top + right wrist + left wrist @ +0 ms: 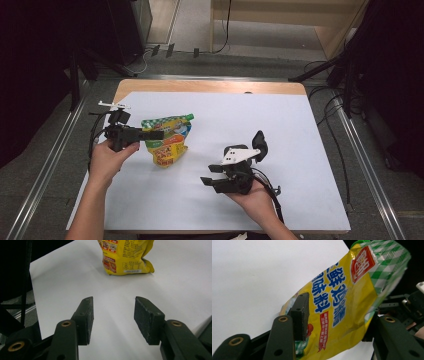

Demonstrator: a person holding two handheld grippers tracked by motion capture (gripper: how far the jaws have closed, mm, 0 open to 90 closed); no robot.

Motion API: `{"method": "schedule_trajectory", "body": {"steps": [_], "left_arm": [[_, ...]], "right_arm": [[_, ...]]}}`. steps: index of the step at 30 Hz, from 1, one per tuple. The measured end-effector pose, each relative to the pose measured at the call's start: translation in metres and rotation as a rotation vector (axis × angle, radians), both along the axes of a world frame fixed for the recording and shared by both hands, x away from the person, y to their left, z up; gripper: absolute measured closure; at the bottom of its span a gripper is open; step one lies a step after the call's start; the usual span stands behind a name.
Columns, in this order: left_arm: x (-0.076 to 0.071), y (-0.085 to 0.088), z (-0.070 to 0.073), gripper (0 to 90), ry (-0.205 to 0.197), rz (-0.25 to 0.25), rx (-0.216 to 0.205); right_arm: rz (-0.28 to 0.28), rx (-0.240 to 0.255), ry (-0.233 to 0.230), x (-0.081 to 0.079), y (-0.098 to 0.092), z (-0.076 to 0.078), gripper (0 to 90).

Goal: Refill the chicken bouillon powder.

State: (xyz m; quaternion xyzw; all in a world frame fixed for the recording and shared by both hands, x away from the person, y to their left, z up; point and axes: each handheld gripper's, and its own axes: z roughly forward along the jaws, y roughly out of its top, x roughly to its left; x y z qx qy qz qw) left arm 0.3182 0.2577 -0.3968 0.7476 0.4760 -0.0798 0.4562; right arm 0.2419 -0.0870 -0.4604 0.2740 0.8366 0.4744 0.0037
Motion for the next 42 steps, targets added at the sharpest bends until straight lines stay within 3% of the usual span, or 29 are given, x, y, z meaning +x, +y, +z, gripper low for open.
{"method": "schedule_trajectory", "body": {"steps": [11,21,33,42], "left_arm": [[-0.008,-0.001,0.002,52.3,-0.017,0.008,0.010],[-0.020,0.004,0.004,51.8,-0.032,0.003,0.018],[-0.027,0.007,-0.002,51.7,-0.009,-0.001,0.033],[-0.040,0.018,-0.004,51.6,-0.006,0.000,0.037]], "right_arm": [[-0.011,0.013,0.027,0.003,-0.005,0.002,52.1],[-0.009,0.005,0.023,0.004,-0.005,0.001,52.2],[-0.010,0.006,0.019,0.004,-0.005,0.002,52.2],[-0.024,0.004,0.011,0.006,-0.011,0.008,53.2]]}}
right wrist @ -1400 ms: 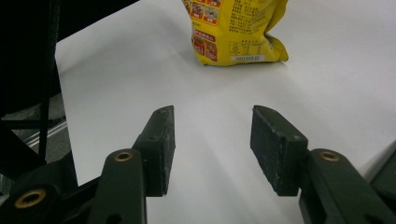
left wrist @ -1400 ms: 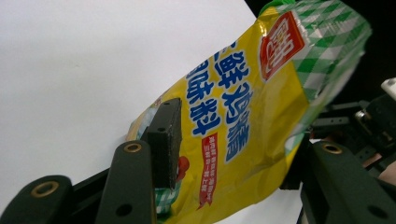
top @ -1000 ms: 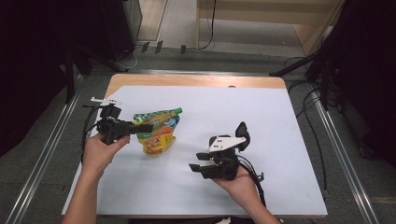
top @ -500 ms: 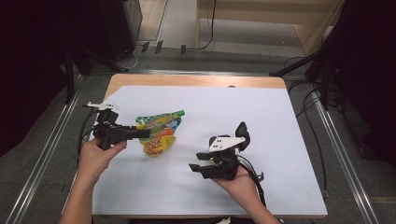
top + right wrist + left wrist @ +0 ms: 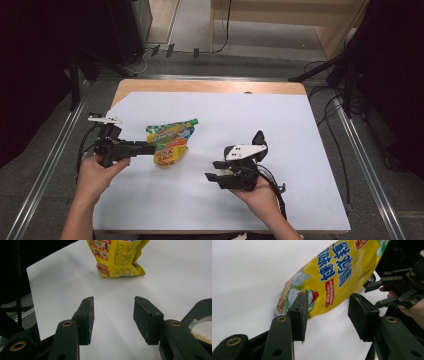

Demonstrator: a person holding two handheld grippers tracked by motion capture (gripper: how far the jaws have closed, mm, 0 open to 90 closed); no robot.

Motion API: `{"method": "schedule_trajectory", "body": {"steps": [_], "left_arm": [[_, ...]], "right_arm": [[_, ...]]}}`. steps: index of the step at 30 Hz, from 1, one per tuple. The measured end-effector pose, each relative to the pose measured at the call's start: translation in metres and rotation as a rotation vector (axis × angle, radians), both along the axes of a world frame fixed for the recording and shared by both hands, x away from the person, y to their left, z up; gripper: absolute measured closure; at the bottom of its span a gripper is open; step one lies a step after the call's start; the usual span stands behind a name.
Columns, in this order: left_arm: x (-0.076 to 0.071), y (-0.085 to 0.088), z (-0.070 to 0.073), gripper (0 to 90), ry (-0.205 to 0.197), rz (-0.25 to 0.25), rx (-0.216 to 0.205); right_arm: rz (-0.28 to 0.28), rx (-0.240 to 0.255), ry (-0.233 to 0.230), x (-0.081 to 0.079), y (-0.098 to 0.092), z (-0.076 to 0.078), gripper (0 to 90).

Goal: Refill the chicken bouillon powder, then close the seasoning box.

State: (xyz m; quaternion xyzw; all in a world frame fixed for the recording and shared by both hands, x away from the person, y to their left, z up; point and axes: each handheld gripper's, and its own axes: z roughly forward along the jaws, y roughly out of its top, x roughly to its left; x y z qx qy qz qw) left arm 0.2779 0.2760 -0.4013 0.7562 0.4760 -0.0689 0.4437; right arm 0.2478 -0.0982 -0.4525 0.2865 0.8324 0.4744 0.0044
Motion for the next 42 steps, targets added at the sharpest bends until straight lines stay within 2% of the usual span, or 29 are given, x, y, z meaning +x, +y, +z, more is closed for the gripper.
{"method": "schedule_trajectory", "body": {"steps": [6,9,12,15,19,27,32,39,42], "left_arm": [[-0.006,0.014,-0.002,51.6,0.010,0.019,0.003],[-0.008,0.020,-0.003,51.3,0.003,0.033,-0.003],[-0.008,0.026,-0.006,51.0,0.005,0.057,-0.008],[-0.007,0.029,-0.010,50.1,-0.005,0.070,-0.002],[-0.005,0.032,-0.017,48.7,0.004,0.099,0.022],[-0.001,0.033,-0.023,47.1,0.001,0.111,0.032],[-0.001,0.033,-0.024,46.2,-0.009,0.109,0.036],[-0.001,0.033,-0.025,46.2,-0.013,0.116,0.040],[0.000,0.032,-0.025,47.1,-0.015,0.118,0.052]], "right_arm": [[-0.009,-0.015,0.001,0.001,-0.004,0.004,56.1],[-0.005,-0.023,0.002,0.001,-0.007,0.008,60.6],[0.000,-0.027,0.016,0.001,-0.012,0.015,67.8],[-0.002,-0.010,0.035,0.003,-0.019,0.024,78.8],[-0.013,-0.001,0.053,0.006,-0.031,0.038,89.7],[-0.060,0.021,0.071,0.013,-0.058,0.059,90.0],[-0.092,0.017,0.089,0.020,-0.076,0.067,90.0],[-0.111,-0.003,0.064,0.026,-0.090,0.074,90.0],[-0.140,0.018,0.045,0.027,-0.101,0.081,90.0]]}}
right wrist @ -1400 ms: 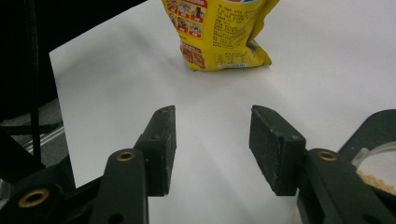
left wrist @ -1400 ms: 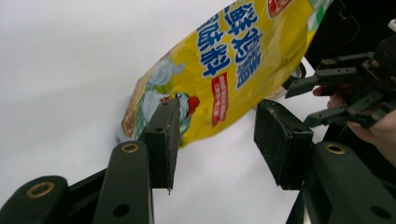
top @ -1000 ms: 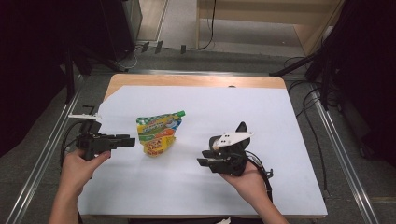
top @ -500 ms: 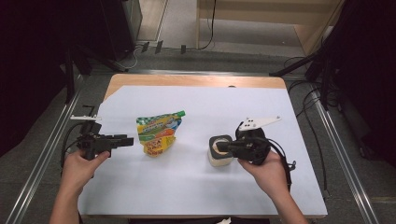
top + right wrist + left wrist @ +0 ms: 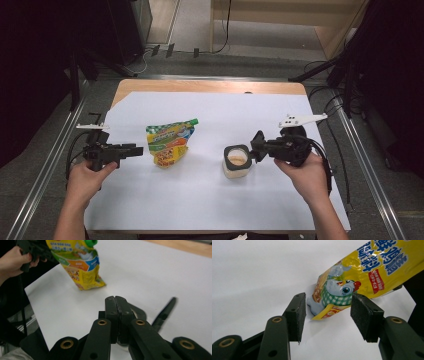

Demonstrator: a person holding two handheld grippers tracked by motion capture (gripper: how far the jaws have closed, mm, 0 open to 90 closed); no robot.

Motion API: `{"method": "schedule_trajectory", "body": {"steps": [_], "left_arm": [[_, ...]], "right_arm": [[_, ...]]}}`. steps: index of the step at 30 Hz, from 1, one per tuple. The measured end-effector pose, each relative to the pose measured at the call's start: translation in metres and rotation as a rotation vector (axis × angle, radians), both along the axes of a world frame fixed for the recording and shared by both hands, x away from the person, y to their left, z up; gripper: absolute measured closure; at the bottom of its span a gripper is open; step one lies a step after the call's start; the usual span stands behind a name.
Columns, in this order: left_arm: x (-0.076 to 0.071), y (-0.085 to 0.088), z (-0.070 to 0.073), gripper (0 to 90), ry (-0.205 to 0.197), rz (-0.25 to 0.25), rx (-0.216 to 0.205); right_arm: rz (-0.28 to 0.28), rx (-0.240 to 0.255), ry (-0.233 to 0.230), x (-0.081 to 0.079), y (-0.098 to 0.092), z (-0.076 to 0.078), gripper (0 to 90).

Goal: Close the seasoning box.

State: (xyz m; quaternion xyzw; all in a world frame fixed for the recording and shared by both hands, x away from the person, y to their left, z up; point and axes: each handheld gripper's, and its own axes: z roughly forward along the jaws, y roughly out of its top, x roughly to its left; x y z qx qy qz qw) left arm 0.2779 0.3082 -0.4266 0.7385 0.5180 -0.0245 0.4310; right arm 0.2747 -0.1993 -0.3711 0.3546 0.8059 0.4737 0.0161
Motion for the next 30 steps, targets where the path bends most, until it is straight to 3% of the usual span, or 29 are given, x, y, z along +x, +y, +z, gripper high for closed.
{"method": "schedule_trajectory", "body": {"steps": [7,12,18,21,30], "left_arm": [[0.001,-0.001,-0.001,44.8,0.003,-0.013,-0.001],[0.001,-0.002,-0.002,42.8,0.006,-0.014,0.000],[0.002,-0.004,-0.002,41.5,0.003,-0.014,-0.001],[0.002,-0.004,-0.003,41.1,0.006,-0.013,0.000],[0.003,-0.004,-0.002,41.2,0.004,-0.014,0.001]], "right_arm": [[-0.077,0.033,-0.024,0.001,-0.030,0.012,90.0],[-0.125,0.044,-0.019,0.004,-0.045,0.008,90.0],[-0.143,0.010,0.030,0.014,-0.043,-0.017,90.0],[-0.135,0.017,0.060,0.016,-0.039,-0.029,90.0],[-0.110,0.002,0.075,0.015,-0.022,-0.039,90.0]]}}
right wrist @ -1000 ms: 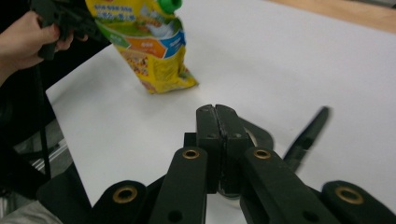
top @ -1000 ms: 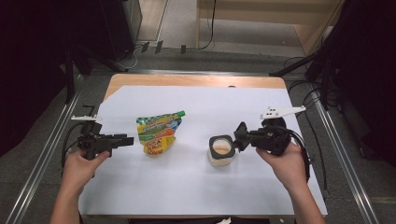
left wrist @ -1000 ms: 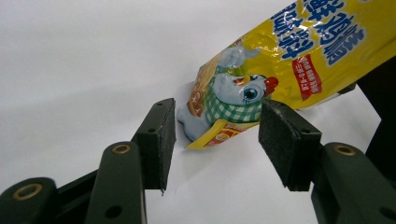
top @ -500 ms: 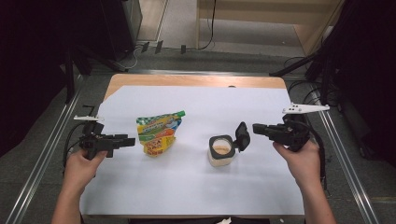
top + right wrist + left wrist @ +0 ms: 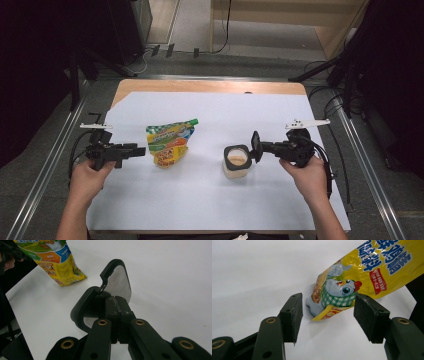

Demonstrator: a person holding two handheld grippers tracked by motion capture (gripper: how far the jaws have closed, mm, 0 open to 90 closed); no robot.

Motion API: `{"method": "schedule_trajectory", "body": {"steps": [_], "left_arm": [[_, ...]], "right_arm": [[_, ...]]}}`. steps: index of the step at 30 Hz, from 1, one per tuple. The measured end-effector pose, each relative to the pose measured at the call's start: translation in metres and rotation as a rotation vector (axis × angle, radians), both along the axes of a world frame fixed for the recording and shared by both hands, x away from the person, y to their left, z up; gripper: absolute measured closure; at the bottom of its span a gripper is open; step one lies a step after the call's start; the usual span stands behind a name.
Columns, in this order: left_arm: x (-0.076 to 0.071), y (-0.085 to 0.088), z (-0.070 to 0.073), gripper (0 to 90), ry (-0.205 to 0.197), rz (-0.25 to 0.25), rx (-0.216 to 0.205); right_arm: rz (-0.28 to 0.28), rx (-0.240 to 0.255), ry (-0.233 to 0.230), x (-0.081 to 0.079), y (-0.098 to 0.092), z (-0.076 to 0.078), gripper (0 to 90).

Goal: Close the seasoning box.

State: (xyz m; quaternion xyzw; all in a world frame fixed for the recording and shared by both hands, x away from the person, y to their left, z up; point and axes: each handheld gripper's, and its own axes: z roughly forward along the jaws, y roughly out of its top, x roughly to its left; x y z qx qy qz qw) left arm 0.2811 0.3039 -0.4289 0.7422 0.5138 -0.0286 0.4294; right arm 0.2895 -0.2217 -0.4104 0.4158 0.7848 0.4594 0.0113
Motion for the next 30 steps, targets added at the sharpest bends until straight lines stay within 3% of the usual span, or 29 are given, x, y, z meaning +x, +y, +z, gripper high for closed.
{"method": "schedule_trajectory", "body": {"steps": [18,30], "left_arm": [[0.002,-0.001,-0.001,40.2,0.018,0.007,-0.006],[0.002,-0.002,-0.001,40.0,0.019,0.001,-0.006]], "right_arm": [[0.039,0.010,0.018,-0.002,0.020,-0.012,90.0],[0.091,-0.035,0.020,-0.005,0.037,-0.019,90.0]]}}
